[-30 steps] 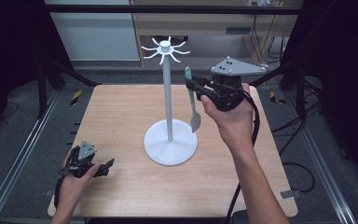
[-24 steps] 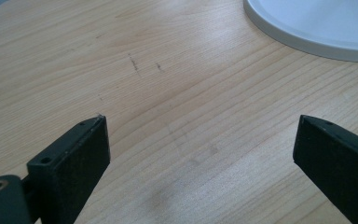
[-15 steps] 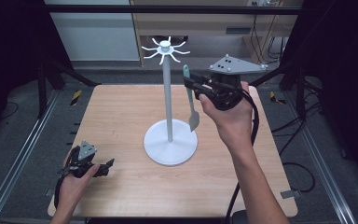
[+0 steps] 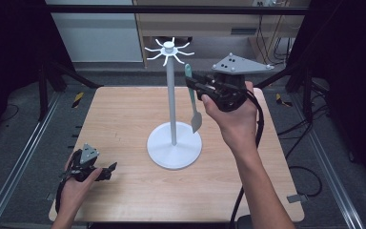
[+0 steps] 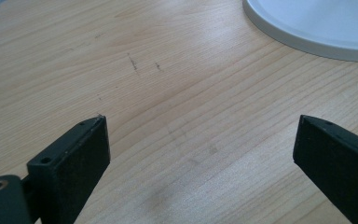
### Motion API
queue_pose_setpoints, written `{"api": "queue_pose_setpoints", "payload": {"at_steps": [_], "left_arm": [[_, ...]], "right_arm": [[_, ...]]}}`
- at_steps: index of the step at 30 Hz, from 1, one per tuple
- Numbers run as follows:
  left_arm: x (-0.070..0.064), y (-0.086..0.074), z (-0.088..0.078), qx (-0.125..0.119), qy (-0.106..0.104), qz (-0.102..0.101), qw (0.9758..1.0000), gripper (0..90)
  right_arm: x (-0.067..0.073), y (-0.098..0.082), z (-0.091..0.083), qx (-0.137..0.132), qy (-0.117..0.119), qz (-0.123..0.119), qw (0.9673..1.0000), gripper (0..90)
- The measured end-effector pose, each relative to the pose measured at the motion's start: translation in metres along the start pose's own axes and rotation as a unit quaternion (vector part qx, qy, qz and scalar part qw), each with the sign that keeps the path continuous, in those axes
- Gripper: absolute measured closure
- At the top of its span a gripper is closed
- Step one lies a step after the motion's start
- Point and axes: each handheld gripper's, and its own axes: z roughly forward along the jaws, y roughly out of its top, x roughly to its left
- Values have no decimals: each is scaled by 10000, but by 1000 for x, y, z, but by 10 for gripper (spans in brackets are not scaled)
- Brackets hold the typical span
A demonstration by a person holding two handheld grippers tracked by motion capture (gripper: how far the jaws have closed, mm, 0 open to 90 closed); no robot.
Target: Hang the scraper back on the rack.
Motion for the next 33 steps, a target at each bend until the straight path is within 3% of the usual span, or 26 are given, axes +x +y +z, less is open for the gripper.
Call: {"api": "queue_pose_setpoints", "payload": {"at_steps": [33], "left_arm": [[-1,0,1,25,-27,23,10000,34]], "right_arm": [[-4,8,22,197,-49,35,9998,743]]}}
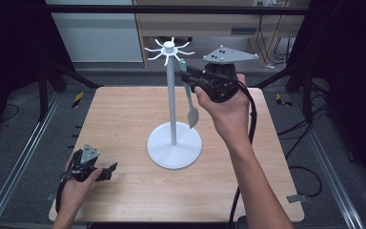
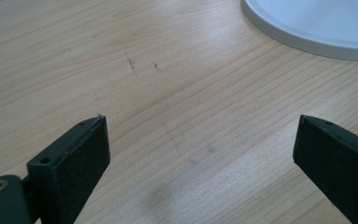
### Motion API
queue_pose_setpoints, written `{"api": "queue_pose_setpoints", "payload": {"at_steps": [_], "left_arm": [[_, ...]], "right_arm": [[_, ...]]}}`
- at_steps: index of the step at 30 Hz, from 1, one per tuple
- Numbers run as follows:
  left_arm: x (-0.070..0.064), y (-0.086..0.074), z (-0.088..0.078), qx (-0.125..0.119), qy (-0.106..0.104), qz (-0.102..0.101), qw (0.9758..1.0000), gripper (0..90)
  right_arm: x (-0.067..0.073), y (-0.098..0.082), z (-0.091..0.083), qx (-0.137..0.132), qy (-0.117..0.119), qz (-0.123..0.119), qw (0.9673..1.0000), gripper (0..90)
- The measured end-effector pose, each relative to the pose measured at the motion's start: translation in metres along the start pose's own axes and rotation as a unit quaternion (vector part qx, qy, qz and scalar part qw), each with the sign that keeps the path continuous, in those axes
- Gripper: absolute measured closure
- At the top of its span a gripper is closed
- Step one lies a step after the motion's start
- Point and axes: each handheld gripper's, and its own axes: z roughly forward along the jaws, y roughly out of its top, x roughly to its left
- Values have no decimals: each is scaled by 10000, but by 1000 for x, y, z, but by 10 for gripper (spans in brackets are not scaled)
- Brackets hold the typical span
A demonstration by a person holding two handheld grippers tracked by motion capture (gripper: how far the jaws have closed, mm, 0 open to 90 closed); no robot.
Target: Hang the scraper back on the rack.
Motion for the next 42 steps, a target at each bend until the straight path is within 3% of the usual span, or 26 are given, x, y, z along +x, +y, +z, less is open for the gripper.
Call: {"api": "queue_pose_setpoints", "payload": {"at_steps": [20,28,34,42], "left_arm": [[0,0,1,12,-17,-1,10000,34],[0,0,1,11,-24,-7,10000,34],[1,-1,0,15,-5,-14,10000,34],[1,-1,0,40,13,7,10000,34]], "right_arm": [[0,-2,3,-43,-12,55,10000,738],[-1,-5,-2,-58,-14,103,9999,678],[-7,-14,-12,-14,-155,114,9998,657],[-25,-44,-25,258,-635,144,9975,576]]}}
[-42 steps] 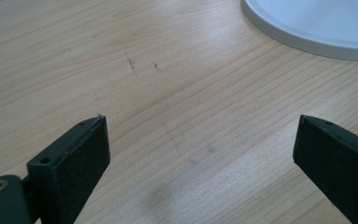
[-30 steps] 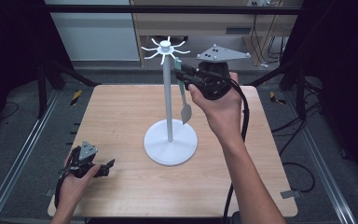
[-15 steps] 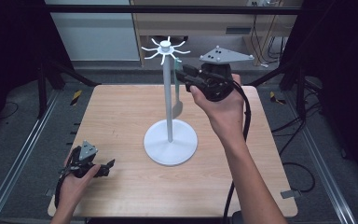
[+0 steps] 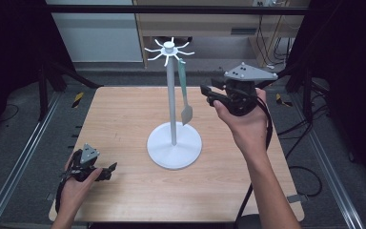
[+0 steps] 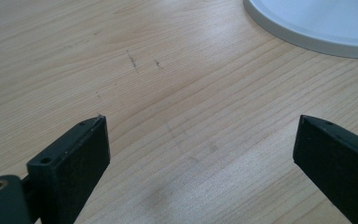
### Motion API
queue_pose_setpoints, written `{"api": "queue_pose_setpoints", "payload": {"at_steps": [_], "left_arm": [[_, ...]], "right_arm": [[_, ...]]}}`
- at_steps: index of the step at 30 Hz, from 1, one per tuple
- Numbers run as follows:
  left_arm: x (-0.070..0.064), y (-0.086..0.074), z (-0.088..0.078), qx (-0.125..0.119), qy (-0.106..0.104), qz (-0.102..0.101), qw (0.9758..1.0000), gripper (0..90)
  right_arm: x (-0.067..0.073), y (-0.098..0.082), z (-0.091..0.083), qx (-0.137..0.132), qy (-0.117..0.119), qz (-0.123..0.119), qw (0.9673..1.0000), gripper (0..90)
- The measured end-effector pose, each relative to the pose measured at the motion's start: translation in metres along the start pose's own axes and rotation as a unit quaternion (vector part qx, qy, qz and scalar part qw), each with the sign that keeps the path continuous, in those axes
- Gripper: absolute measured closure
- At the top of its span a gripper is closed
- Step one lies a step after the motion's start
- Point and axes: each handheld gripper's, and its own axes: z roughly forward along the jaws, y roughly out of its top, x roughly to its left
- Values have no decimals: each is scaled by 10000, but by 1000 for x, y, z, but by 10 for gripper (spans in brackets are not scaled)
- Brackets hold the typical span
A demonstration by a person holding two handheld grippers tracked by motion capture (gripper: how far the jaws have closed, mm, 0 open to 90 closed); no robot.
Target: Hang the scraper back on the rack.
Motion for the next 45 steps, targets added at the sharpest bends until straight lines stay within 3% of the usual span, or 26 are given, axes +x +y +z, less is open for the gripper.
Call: {"api": "queue_pose_setpoints", "payload": {"at_steps": [7,11,20,28,35,41,45], "left_arm": [[0,0,0,1,23,-14,10000,33],[1,-1,0,-30,29,-49,10000,32],[3,-1,-1,-52,47,-71,9999,31],[3,-1,-2,-60,57,-96,9999,31],[4,-1,-2,-61,75,-89,9999,31],[5,0,-2,-82,47,-117,9999,31],[4,1,0,-84,18,-104,9999,31]], "right_arm": [[-20,-40,1,333,-358,197,9986,483],[-25,-66,5,522,-427,326,9972,427],[-33,-119,9,667,-786,616,9928,191],[-37,-161,11,701,-794,888,9904,76],[-35,-199,22,1095,-947,787,9863,85],[-36,-221,25,1238,-990,834,9838,145],[-40,-239,28,1562,-1011,825,9791,143]]}}
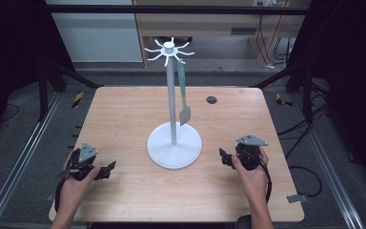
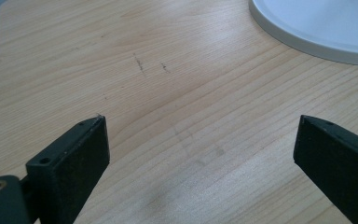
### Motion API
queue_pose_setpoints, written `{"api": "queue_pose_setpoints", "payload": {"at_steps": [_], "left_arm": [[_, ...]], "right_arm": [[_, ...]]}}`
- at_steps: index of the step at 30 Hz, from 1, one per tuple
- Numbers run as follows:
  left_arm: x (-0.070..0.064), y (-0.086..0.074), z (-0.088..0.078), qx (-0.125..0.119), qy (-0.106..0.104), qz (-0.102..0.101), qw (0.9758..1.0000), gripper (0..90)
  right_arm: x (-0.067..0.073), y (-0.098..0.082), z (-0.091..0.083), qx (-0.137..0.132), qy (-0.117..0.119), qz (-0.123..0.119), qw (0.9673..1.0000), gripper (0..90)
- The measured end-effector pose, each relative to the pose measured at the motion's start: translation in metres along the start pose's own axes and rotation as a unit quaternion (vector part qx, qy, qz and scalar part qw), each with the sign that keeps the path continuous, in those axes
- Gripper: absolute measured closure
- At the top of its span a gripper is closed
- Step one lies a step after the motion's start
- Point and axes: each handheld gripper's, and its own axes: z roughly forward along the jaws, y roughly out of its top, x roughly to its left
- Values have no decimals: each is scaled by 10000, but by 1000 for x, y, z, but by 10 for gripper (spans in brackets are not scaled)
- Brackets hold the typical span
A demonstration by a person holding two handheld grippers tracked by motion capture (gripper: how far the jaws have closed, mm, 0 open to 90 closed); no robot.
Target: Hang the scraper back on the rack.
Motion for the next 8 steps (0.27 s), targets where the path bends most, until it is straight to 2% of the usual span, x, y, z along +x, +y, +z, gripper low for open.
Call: {"api": "queue_pose_setpoints", "payload": {"at_steps": [4,8], "left_arm": [[-1,1,0,-15,-15,26,10000,31],[-1,1,1,-14,-11,25,10000,31]], "right_arm": [[-7,-8,6,136,-195,31,9997,135],[-12,-10,6,23,-305,168,9994,140]]}}
